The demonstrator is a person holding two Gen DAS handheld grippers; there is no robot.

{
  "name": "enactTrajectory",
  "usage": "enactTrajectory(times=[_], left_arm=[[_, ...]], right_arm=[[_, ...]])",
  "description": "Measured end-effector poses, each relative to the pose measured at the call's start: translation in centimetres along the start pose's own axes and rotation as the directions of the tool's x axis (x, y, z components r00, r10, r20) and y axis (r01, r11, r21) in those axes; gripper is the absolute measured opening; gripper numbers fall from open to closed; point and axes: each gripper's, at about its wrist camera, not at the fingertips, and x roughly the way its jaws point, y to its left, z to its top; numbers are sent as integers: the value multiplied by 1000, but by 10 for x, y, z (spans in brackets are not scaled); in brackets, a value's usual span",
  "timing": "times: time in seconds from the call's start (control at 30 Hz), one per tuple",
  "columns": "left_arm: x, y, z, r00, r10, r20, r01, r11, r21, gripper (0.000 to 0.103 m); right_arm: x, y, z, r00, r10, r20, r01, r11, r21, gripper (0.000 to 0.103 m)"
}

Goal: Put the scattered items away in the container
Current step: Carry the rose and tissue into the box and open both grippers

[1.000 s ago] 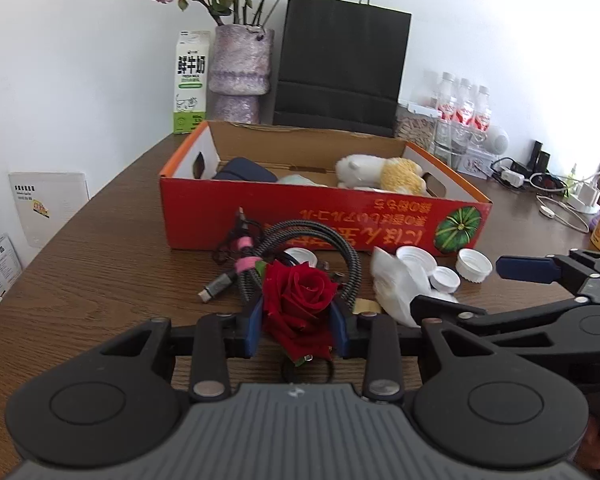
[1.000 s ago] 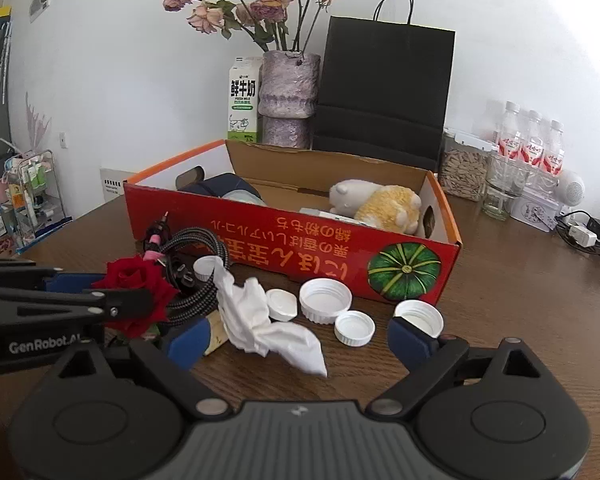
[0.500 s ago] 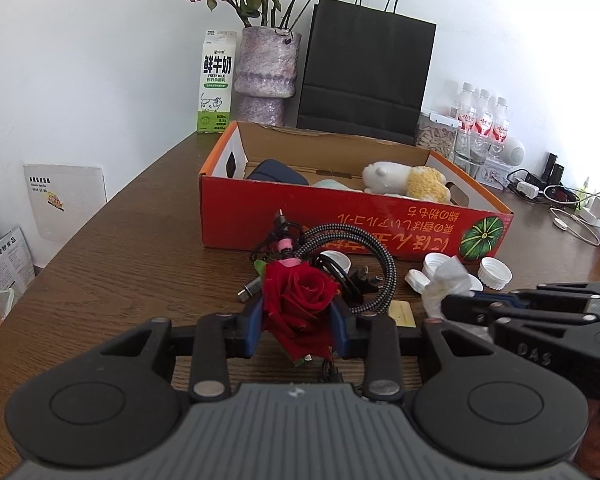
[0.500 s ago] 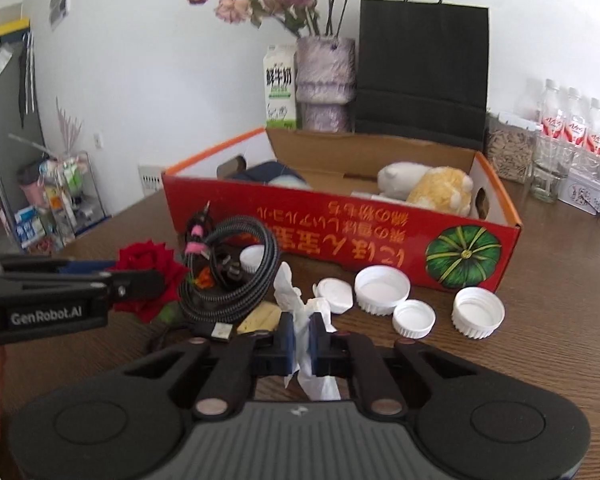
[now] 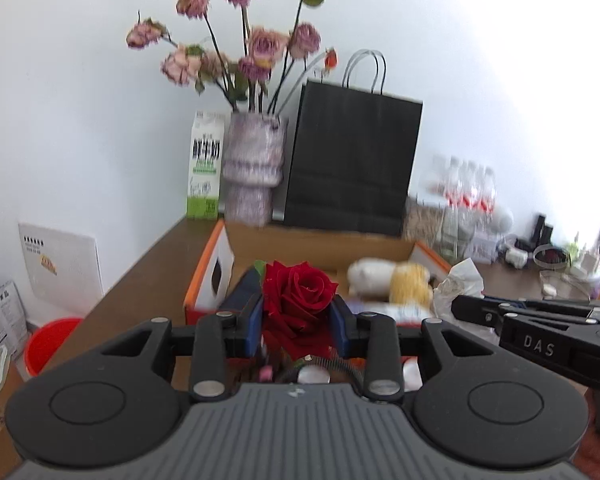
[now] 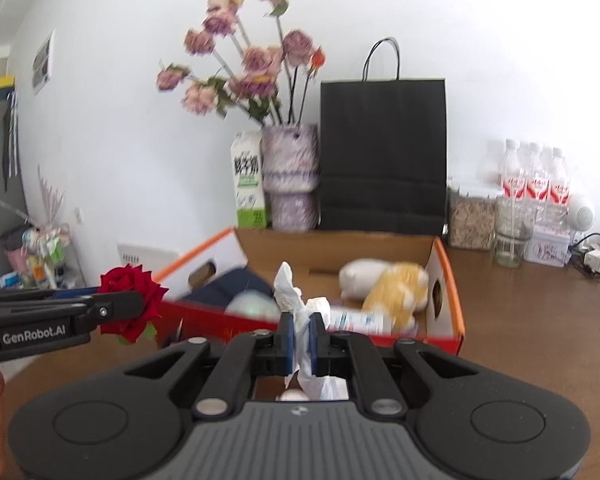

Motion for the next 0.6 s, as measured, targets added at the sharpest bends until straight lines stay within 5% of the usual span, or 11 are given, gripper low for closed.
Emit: enactTrajectory(times=[0.27, 0.47, 0.6], left_arm=[[72, -12, 40, 996, 67, 59, -65, 997, -46, 35], [115, -10, 20, 985, 163, 59, -164, 986, 11, 35], [127, -3, 14, 985, 174, 10, -174, 985, 17, 35]], right_arm=[[51, -14, 40, 994, -68, 84, 61, 995, 84, 7], [103, -19, 24, 984, -157, 87, 149, 985, 89, 7], [116, -19, 14, 988, -141, 64, 136, 987, 82, 7]])
